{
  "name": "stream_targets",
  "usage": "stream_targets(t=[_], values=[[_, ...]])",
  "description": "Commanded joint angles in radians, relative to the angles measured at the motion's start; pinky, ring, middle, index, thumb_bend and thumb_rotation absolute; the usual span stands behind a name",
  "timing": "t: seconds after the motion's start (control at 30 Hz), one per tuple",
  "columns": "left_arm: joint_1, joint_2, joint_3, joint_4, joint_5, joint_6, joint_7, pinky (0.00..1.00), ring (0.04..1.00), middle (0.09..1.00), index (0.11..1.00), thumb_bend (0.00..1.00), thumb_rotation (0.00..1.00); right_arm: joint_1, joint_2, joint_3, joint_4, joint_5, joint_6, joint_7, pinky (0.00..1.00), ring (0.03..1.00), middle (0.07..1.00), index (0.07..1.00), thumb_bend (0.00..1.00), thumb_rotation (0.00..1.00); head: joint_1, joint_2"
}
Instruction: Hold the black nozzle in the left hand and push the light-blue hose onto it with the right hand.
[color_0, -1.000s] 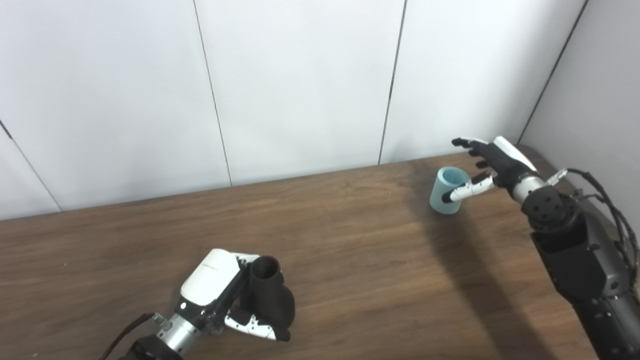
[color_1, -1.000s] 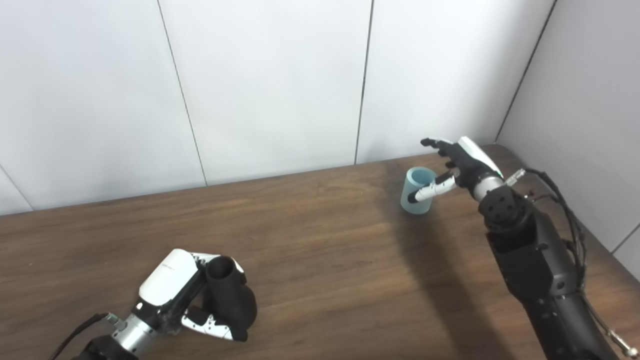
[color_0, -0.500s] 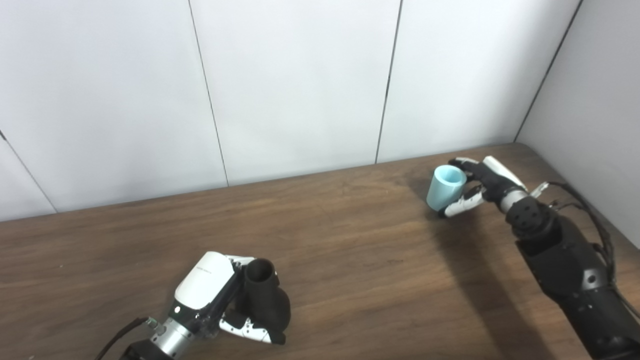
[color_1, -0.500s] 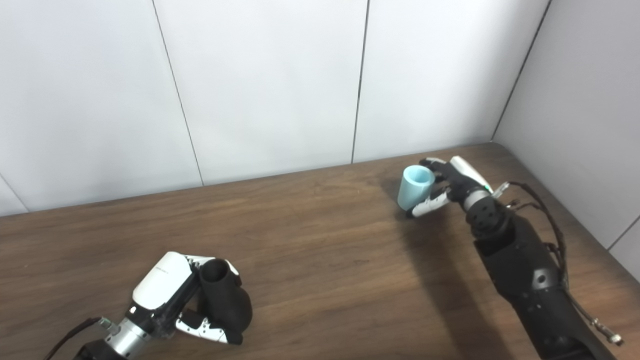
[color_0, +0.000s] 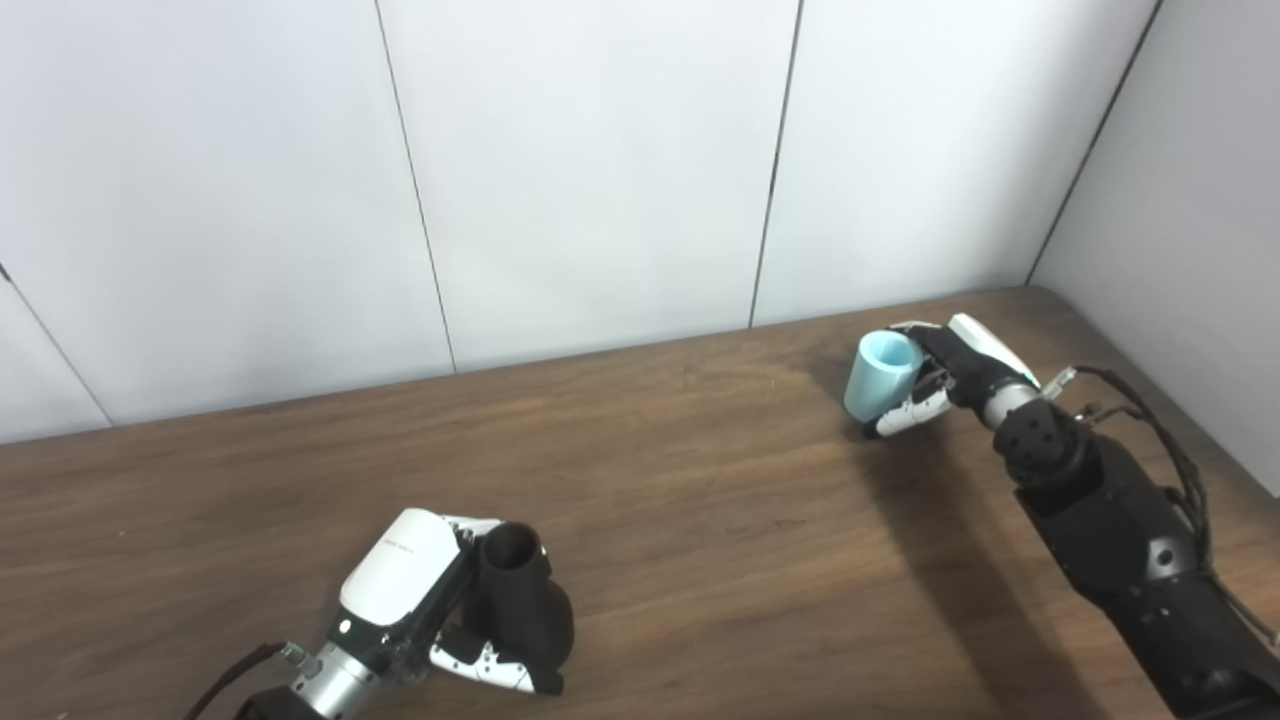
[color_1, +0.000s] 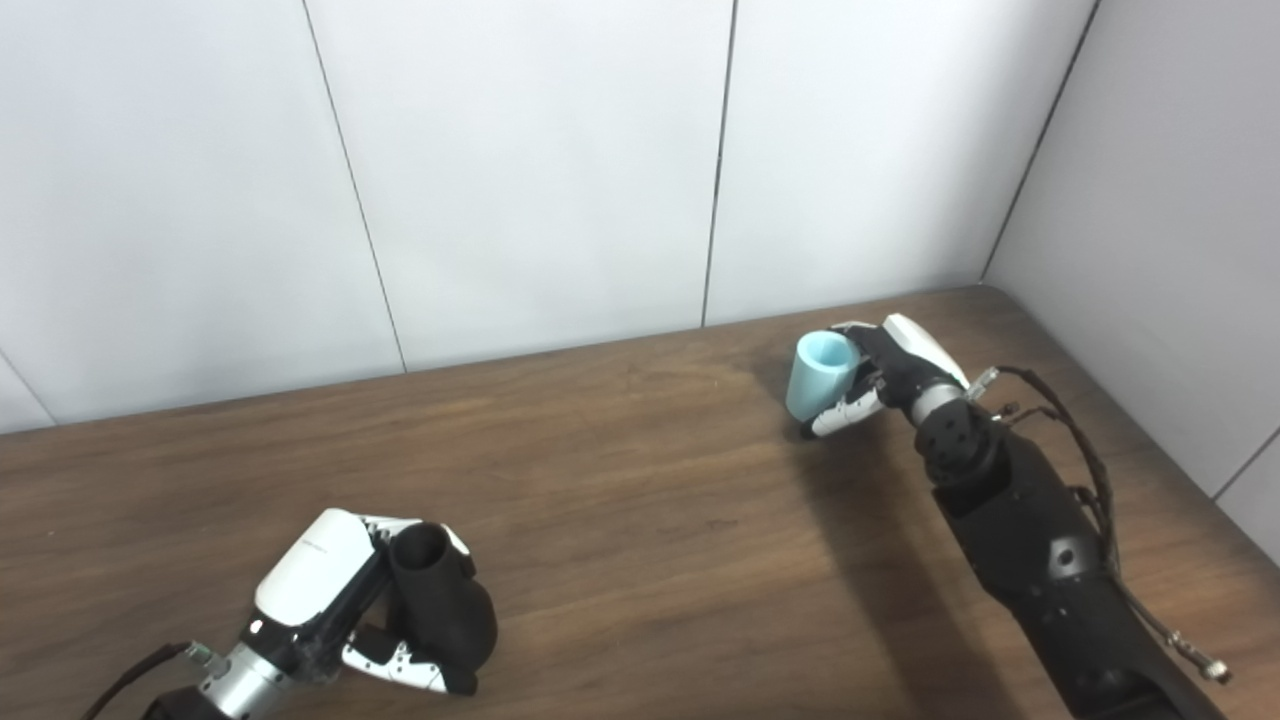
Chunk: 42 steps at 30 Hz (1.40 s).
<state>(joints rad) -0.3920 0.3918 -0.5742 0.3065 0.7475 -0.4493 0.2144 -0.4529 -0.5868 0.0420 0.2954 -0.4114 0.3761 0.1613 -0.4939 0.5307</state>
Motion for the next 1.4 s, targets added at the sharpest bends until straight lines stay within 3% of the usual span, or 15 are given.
stream_targets(t=[0.0, 0.17, 0.33, 0.37, 0.4, 0.43, 0.53, 0.6, 0.8, 0.83, 1.1, 1.37], values=[[0.068, 0.044, -0.027, 0.055, 0.05, 0.029, -0.105, 0.31, 0.392, 0.475, 0.482, 0.53, 0.0, -0.018, -0.004, 0.009, -0.029, 0.022, -0.052, 0.013, 0.57, 0.633, 0.667, 0.741, 0.77, 0.06, 0.0, 0.002], [0.066, 0.041, -0.03, 0.058, 0.055, 0.028, -0.102, 0.31, 0.392, 0.475, 0.482, 0.53, 0.0, -0.017, 0.01, 0.014, -0.048, 0.019, -0.072, -0.012, 0.43, 0.504, 0.582, 0.684, 0.76, 0.07, 0.006, 0.006], [0.071, 0.038, -0.028, 0.056, 0.051, 0.035, -0.103, 0.31, 0.382, 0.475, 0.482, 0.53, 0.0, -0.017, 0.033, 0.004, -0.049, 0.018, -0.087, -0.046, 0.42, 0.47, 0.533, 0.644, 0.74, 0.08, 0.013, 0.012], [0.072, 0.037, -0.028, 0.059, 0.051, 0.033, -0.1, 0.31, 0.384, 0.475, 0.483, 0.53, 0.0, -0.016, 0.04, 0.0, -0.054, 0.016, -0.088, -0.056, 0.4, 0.451, 0.508, 0.633, 0.65, 0.04, 0.013, 0.012], [0.072, 0.037, -0.027, 0.06, 0.051, 0.031, -0.097, 0.3, 0.384, 0.474, 0.483, 0.53, 0.0, -0.015, 0.047, -0.004, -0.052, 0.016, -0.095, -0.068, 0.36, 0.412, 0.492, 0.549, 0.58, 0.02, 0.013, 0.013], [0.073, 0.038, -0.027, 0.06, 0.051, 0.032, -0.097, 0.3, 0.383, 0.474, 0.482, 0.53, 0.0, -0.016, 0.052, -0.008, -0.041, 0.014, -0.107, -0.083, 0.34, 0.391, 0.452, 0.54, 0.55, 0.01, 0.015, 0.013], [0.074, 0.037, -0.025, 0.058, 0.049, 0.039, -0.102, 0.3, 0.386, 0.475, 0.483, 0.53, 0.0, -0.018, 0.066, -0.015, -0.024, 0.009, -0.121, -0.117, 0.33, 0.383, 0.424, 0.525, 0.52, 0.0, 0.02, 0.016], [0.074, 0.037, -0.025, 0.059, 0.052, 0.04, -0.099, 0.31, 0.39, 0.415, 0.494, 0.52, 0.0, -0.019, 0.073, -0.018, -0.02, 0.009, -0.123, -0.129, 0.35, 0.405, 0.442, 0.517, 0.52, 0.0, 0.023, 0.017], [0.074, 0.034, -0.026, 0.057, 0.057, 0.043, -0.1, 0.31, 0.401, 0.475, 0.483, 0.53, 0.0, -0.013, 0.08, -0.024, -0.014, 0.014, -0.16, -0.159, 0.34, 0.402, 0.441, 0.524, 0.52, 0.0, 0.042, 0.024], [0.074, 0.034, -0.026, 0.058, 0.058, 0.042, -0.098, 0.31, 0.401, 0.429, 0.491, 0.52, 0.0, -0.012, 0.081, -0.024, -0.019, 0.016, -0.159, -0.159, 0.34, 0.401, 0.439, 0.526, 0.52, 0.0, 0.042, 0.024], [0.072, 0.02, -0.032, 0.061, 0.064, 0.052, -0.1, 0.31, 0.39, 0.474, 0.483, 0.53, 0.0, 0.0, 0.092, -0.015, -0.15, 0.029, -0.214, -0.141, 0.3, 0.358, 0.425, 0.527, 0.52, 0.0, 0.093, 0.038], [0.063, -0.01, -0.046, 0.06, 0.089, 0.076, -0.104, 0.31, 0.391, 0.474, 0.482, 0.53, 0.0, -0.027, 0.127, 0.014, -0.449, 0.051, -0.093, -0.012, 0.27, 0.326, 0.419, 0.534, 0.52, 0.0, 0.236, 0.066]])
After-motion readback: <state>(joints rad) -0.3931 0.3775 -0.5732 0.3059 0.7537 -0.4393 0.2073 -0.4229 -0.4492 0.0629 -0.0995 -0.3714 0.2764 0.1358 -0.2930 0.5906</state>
